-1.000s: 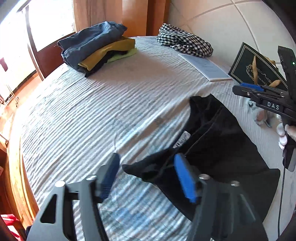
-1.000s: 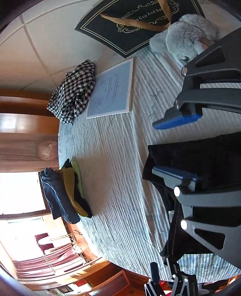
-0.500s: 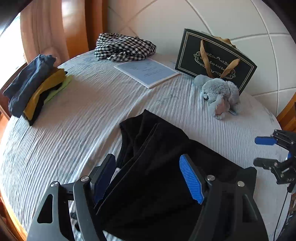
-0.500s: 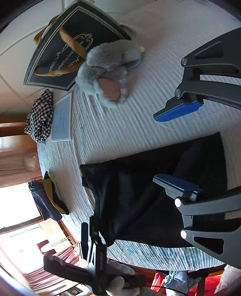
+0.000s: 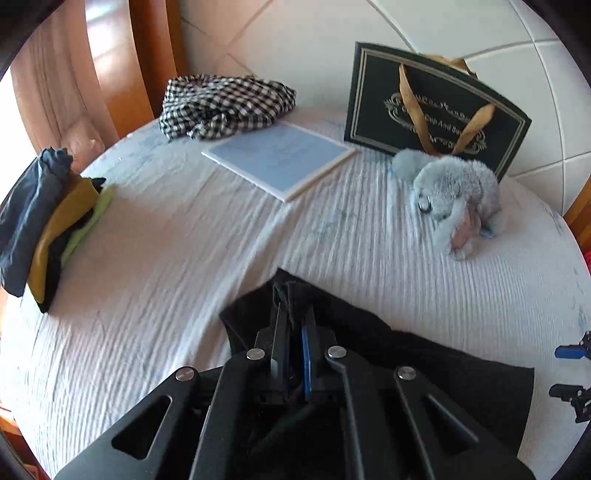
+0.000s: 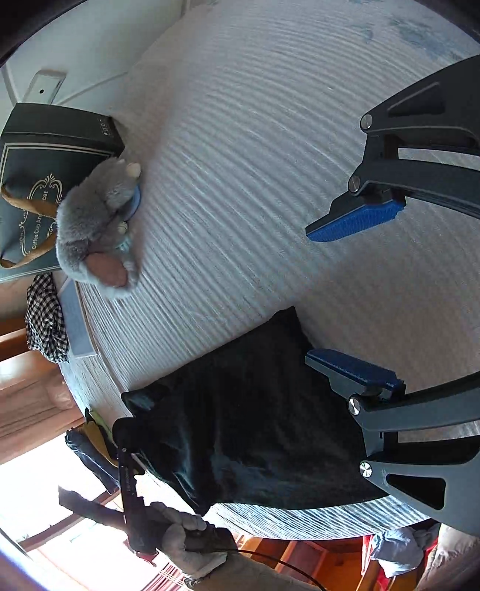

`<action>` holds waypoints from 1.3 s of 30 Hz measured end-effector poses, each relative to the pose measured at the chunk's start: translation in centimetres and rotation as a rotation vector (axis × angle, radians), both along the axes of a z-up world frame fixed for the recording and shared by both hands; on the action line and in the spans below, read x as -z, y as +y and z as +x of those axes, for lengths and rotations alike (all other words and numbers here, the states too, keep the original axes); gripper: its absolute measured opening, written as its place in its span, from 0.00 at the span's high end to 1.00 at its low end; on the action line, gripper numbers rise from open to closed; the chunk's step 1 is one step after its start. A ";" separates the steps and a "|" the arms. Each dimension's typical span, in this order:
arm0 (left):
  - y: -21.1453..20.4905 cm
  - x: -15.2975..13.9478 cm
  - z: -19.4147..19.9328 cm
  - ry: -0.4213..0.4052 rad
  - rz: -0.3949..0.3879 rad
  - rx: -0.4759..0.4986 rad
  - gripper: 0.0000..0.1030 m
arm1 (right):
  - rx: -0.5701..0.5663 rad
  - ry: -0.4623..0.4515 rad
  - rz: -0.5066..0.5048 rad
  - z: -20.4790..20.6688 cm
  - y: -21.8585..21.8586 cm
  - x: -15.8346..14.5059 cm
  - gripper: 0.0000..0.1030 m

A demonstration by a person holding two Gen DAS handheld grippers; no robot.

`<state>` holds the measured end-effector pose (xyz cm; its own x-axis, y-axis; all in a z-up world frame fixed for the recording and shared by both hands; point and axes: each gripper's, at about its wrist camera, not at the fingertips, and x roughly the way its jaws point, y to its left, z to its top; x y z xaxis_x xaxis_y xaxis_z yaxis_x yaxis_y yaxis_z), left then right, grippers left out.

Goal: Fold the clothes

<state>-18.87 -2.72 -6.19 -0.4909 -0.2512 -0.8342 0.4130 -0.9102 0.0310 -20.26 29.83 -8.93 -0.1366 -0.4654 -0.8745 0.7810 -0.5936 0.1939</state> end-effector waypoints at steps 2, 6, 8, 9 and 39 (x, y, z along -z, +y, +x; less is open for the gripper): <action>-1.0 -0.6 -1.1 -0.012 -0.056 -0.042 0.96 | 0.010 0.008 0.000 -0.1 0.0 -0.2 0.42; -2.0 0.3 -0.8 -0.074 -0.014 -0.076 0.59 | -0.006 0.028 -0.009 0.2 -0.4 -0.9 0.41; -0.6 -0.8 1.0 -0.031 -0.024 -0.061 0.22 | -0.034 0.045 -0.005 0.6 -0.6 -1.1 0.41; 0.3 -1.4 2.0 -0.019 -0.024 -0.049 0.17 | -0.052 0.055 -0.002 0.7 -0.6 -1.1 0.41; 26.4 5.7 17.3 -0.054 0.003 -0.536 0.17 | -0.782 0.167 -0.148 0.8 -4.0 2.8 0.16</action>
